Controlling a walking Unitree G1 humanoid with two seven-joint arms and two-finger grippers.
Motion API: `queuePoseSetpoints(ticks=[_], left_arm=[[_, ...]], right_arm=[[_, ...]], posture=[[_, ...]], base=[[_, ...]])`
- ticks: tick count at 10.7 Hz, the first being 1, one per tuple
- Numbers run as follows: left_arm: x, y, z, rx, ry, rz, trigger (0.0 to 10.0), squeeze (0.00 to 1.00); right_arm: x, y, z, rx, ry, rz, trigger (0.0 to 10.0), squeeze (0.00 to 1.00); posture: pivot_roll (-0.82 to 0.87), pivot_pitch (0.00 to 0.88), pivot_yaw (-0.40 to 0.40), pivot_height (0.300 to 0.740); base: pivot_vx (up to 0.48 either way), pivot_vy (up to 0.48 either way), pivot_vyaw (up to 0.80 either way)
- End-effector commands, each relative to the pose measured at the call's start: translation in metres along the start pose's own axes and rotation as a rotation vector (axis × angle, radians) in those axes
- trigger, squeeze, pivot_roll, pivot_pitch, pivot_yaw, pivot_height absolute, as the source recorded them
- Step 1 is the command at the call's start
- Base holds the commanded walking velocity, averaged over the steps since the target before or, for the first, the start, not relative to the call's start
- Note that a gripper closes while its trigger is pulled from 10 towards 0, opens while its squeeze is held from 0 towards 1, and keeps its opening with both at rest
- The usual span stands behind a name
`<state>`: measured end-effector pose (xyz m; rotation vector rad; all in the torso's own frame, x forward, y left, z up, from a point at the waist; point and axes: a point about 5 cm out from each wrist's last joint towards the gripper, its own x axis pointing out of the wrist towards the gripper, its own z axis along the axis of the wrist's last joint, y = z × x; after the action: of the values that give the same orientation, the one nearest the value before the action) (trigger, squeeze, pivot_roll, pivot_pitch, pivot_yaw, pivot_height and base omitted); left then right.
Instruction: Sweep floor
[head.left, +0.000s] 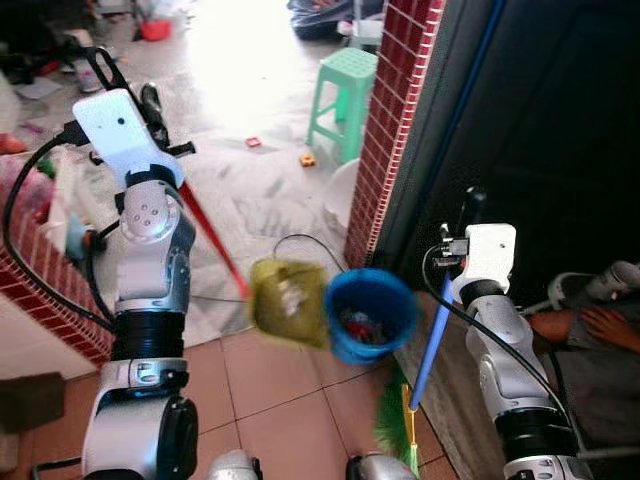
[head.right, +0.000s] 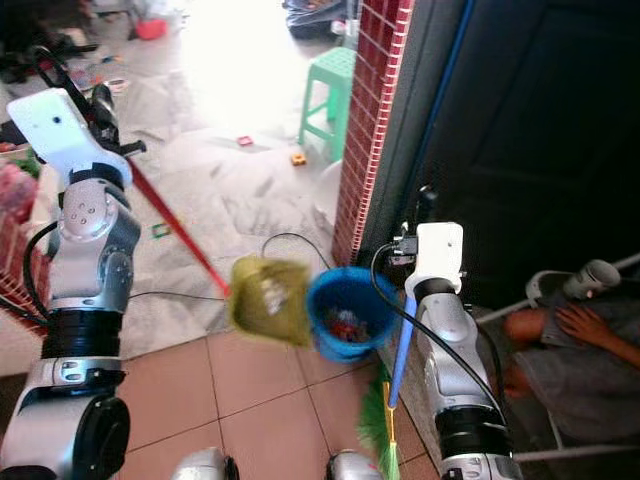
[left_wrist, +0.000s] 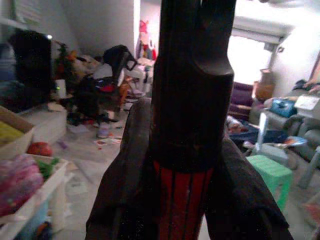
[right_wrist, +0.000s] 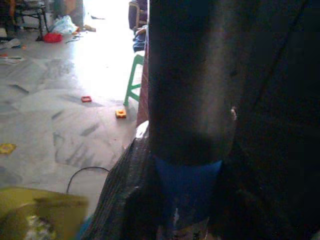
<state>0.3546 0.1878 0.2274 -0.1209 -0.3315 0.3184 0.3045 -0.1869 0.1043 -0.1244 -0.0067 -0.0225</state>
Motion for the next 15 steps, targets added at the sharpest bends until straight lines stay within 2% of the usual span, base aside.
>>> queuePoseSetpoints(ticks=[1,3,6,9,11,13,15], left_arm=[[0.004,0.0,0.019,-0.026,-0.077,0.005,10.0,0.0],[0.006,0.008,0.024,-0.017,-0.091,0.033,10.0,0.0],[0.019,0.019,0.052,-0.016,-0.191,0.085,10.0,0.0],[0.028,0.025,0.065,-0.011,-0.236,0.101,10.0,0.0],[0.032,0.011,0.069,-0.073,-0.244,0.058,10.0,0.0],[0.029,-0.014,0.068,-0.133,-0.233,-0.002,10.0,0.0],[0.027,-0.022,0.068,-0.153,-0.232,-0.024,10.0,0.0]], right_arm=[[0.0,-0.002,-0.005,-0.01,0.025,-0.001,10.0,0.0],[0.0,-0.001,-0.005,-0.012,0.026,0.008,10.0,0.0],[0.0,-0.001,-0.008,-0.028,0.033,0.023,10.0,0.0],[0.001,0.0,-0.007,-0.033,0.029,0.029,10.0,0.0],[0.001,0.002,-0.008,-0.028,0.028,0.031,10.0,0.0],[0.001,0.003,-0.006,-0.026,0.019,0.034,10.0,0.0],[0.001,0.005,-0.007,-0.025,0.019,0.035,10.0,0.0]], posture=[[-0.06,0.0,0.0,0.74],[-0.06,0.0,-0.007,0.74],[-0.05,0.0,-0.012,0.74],[-0.05,0.0,-0.014,0.74],[-0.05,0.0,-0.013,0.74],[-0.06,0.0,-0.008,0.74],[-0.05,0.0,-0.004,0.74]], base=[[0.0,0.0,0.0],[0.0,0.0,0.0],[0.0,0.0,0.0],[0.0,0.0,0.0],[0.0,0.0,0.0],[0.124,0.0,-0.6],[0.272,0.0,-0.21]])
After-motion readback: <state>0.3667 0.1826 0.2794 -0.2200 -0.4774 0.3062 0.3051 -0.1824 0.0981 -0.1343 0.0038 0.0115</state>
